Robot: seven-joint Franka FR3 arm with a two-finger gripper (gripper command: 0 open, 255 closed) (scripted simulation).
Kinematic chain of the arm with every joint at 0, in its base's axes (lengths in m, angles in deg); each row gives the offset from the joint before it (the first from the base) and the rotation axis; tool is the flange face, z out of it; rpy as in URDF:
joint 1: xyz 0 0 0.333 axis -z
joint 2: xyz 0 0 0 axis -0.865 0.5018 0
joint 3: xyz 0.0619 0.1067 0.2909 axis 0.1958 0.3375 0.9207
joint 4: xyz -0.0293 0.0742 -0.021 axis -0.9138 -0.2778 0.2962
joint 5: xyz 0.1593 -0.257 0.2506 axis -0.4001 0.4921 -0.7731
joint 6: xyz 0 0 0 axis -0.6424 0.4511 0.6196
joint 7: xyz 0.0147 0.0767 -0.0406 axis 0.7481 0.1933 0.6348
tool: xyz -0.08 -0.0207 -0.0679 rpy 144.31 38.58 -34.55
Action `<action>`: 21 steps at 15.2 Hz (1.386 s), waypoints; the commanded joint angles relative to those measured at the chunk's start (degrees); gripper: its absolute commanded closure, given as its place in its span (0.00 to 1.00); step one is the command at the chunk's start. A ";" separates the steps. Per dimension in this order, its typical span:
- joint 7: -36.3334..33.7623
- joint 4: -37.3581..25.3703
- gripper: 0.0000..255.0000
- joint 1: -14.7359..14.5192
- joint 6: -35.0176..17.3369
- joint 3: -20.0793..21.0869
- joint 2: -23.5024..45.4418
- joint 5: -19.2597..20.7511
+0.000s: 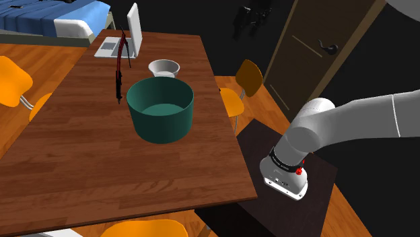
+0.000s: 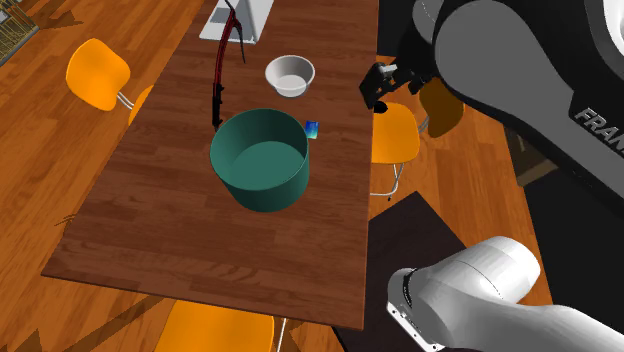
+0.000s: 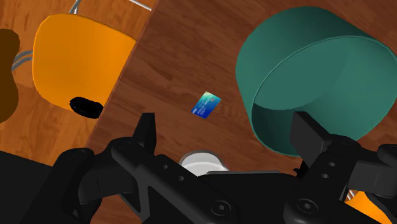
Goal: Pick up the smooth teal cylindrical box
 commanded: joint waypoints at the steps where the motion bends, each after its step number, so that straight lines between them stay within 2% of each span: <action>1: 0.00 0.00 0.00 0.00 0.00 0.00 0.00 0.00; 11: -4.90 7.50 0.00 -0.75 -18.39 3.31 11.64 -1.08; 21: -10.35 7.07 0.00 -0.93 -35.42 6.64 29.87 -0.34</action>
